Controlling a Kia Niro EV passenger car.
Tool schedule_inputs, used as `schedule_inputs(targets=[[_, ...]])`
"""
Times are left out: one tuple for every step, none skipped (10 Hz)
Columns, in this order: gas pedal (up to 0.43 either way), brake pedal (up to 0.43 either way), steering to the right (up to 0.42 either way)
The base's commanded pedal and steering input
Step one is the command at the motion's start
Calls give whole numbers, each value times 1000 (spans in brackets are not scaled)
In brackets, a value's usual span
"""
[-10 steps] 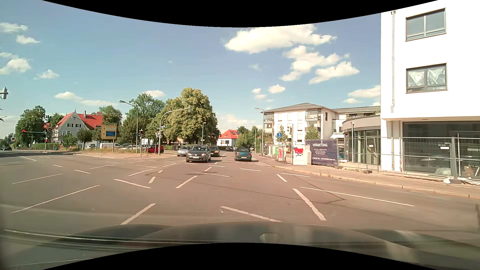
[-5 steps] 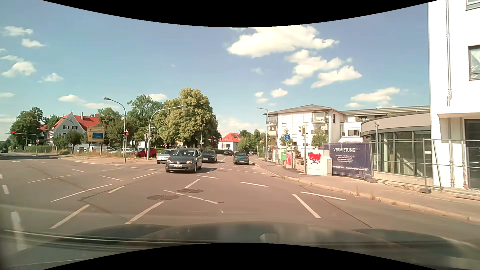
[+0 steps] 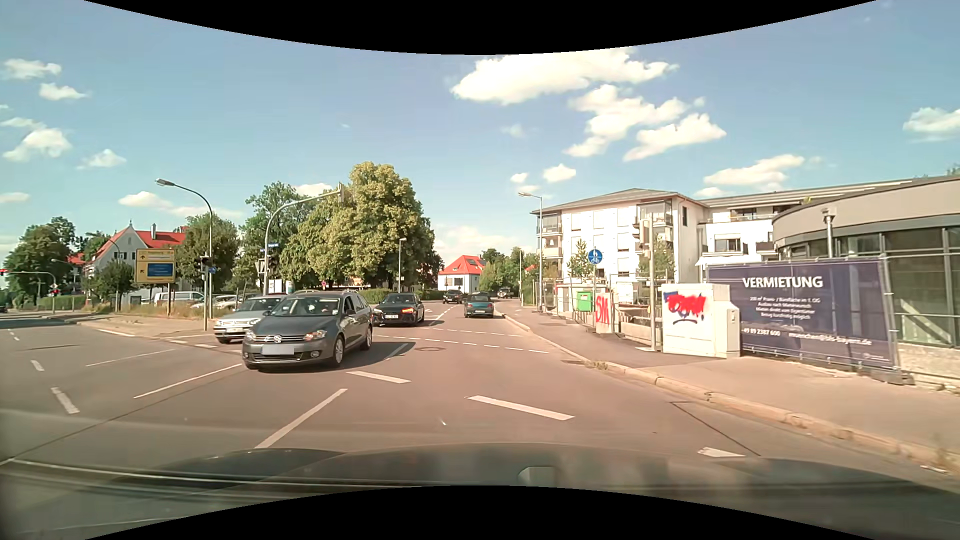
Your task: Follow the waypoints while adhering to traffic rules and regulations
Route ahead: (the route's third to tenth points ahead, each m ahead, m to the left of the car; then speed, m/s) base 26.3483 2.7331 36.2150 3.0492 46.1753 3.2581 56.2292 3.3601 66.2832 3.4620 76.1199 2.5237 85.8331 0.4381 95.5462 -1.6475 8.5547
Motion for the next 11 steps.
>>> schedule_inputs(targets=[[150, 6, -27], [150, 6, -32], [150, 6, -34], [150, 6, -35], [157, 6, -37], [157, 6, -37], [157, 12, -37], [157, 6, -37], [157, 6, -37], [157, 12, -36], [157, 6, -31]])
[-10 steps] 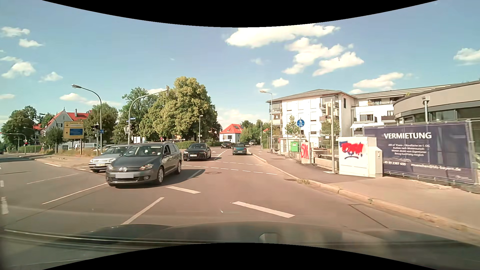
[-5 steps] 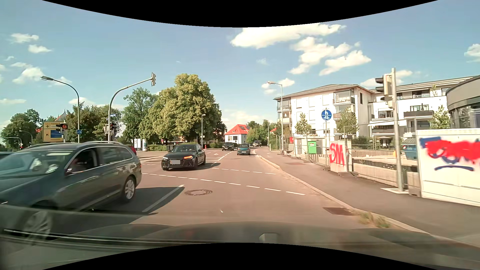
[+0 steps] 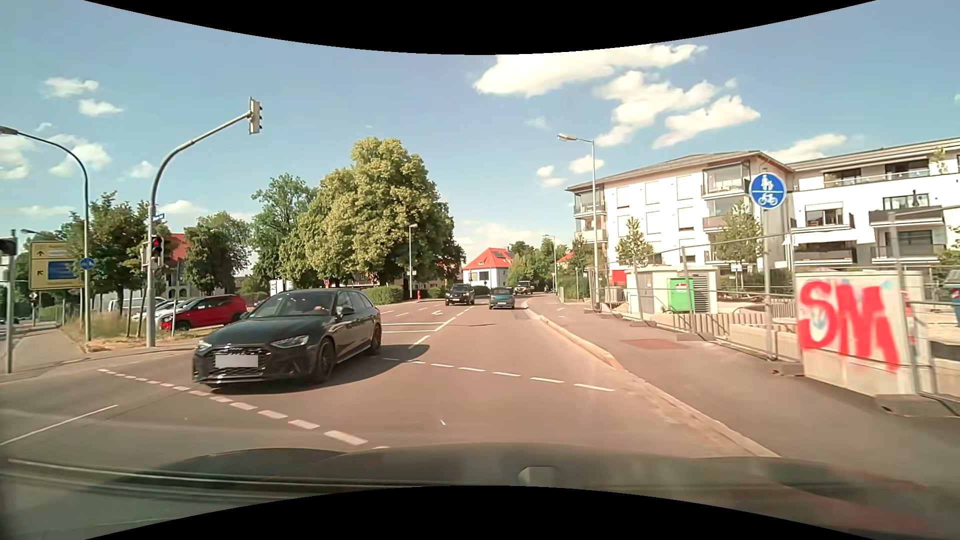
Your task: Follow the waypoints while adhering to traffic rules and regulations
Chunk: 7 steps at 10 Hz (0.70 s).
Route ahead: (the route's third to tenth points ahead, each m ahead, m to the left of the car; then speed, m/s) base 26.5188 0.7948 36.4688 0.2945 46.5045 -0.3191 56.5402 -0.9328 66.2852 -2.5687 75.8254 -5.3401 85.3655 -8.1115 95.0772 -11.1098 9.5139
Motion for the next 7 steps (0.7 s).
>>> schedule_inputs(targets=[[177, 6, -20], [177, 6, -13], [177, 6, -11], [177, 6, -6], [177, 6, -1], [177, 6, -1], [177, 12, -1]])
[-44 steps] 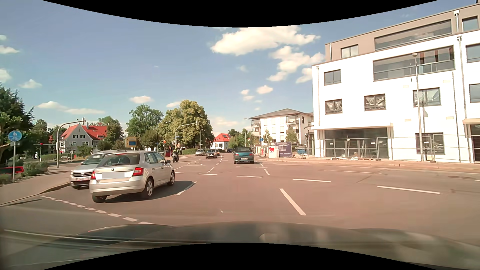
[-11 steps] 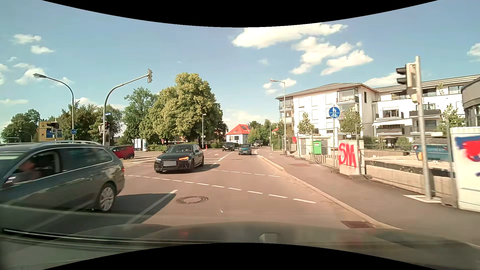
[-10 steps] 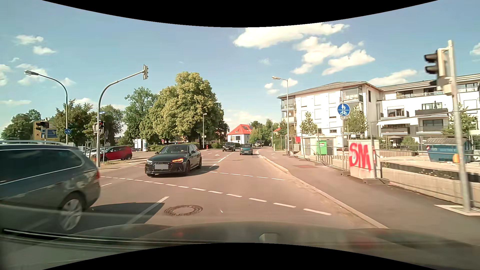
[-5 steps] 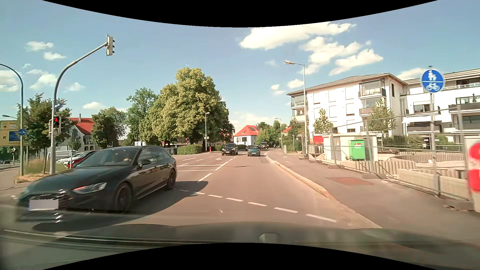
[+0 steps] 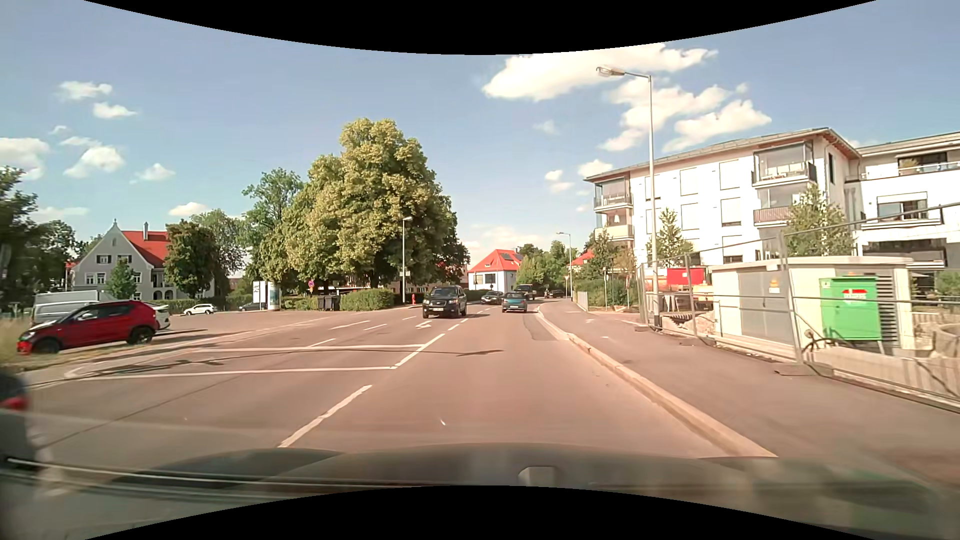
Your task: Follow the waypoints while adhering to traffic rules and regulations
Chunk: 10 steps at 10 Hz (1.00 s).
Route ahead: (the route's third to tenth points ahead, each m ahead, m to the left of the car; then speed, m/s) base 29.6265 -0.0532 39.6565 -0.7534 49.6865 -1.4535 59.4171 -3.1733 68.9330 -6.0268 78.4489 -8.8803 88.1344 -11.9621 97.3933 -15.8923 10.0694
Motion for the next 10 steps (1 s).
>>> schedule_inputs(targets=[[177, 6, -1], [177, 6, -1], [169, 6, 0], [150, 6, 0], [150, 6, 0], [150, 6, -1], [150, 6, -1], [150, 6, 2], [150, 12, -2], [150, 6, -5]])
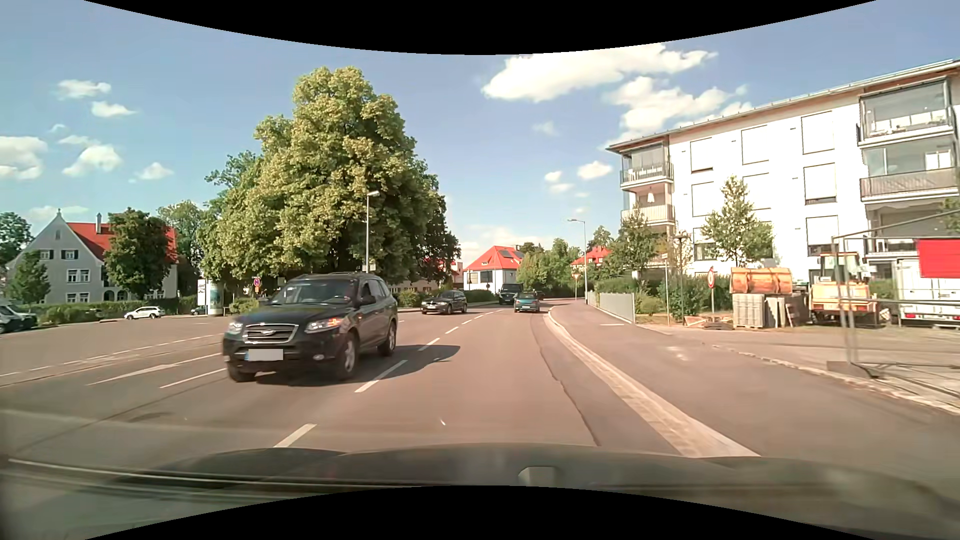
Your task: Follow the waypoints while adhering to traffic rules and regulations
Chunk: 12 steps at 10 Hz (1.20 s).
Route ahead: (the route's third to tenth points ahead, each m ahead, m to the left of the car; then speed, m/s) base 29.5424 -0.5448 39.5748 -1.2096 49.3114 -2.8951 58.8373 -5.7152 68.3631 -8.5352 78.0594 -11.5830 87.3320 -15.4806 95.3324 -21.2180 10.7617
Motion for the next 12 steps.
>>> schedule_inputs(targets=[[150, 6, -2], [150, 6, -2], [130, 6, 0], [130, 6, 3], [130, 6, 3], [130, 6, 7], [130, 12, 8], [130, 6, 6], [130, 6, 12], [67, 6, 14], [67, 6, 14], [67, 6, 14]])
